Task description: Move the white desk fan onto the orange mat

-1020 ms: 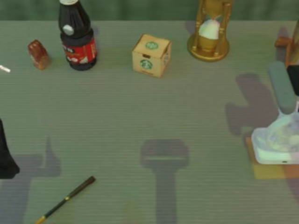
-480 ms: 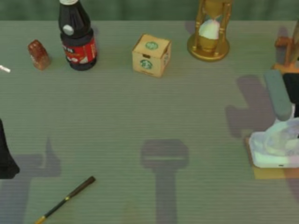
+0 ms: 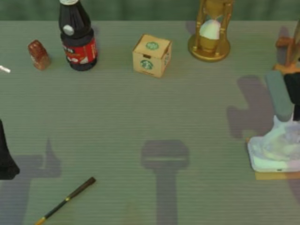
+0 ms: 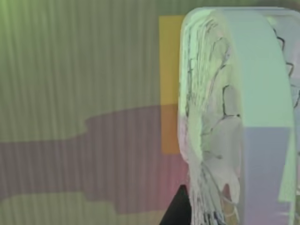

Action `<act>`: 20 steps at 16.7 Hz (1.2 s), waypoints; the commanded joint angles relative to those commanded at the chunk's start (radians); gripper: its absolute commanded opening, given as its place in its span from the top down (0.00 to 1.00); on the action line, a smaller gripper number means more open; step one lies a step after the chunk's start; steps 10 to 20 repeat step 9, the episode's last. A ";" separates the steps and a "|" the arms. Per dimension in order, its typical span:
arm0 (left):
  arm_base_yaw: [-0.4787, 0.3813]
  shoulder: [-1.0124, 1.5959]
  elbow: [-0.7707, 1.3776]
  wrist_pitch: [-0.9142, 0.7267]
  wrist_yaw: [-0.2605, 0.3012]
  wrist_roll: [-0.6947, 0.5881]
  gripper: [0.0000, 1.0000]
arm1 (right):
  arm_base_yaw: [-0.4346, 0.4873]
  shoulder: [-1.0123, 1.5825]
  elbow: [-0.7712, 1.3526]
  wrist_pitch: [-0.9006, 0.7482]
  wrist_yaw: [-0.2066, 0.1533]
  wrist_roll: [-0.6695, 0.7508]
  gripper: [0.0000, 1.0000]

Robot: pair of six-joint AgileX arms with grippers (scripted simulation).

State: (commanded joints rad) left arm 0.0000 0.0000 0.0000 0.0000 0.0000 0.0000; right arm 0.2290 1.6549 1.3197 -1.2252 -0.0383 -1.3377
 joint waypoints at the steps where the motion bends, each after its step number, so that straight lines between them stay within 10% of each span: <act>1: 0.000 0.000 0.000 0.000 0.000 0.000 0.00 | 0.000 0.000 0.000 0.000 0.000 0.000 0.17; 4: 0.000 0.000 0.000 0.000 0.000 0.000 0.00 | 0.000 0.000 0.000 0.000 0.000 0.000 0.00; 20: 0.000 0.000 0.000 0.000 0.000 0.000 0.00 | 0.000 0.000 0.000 0.000 0.000 0.000 0.00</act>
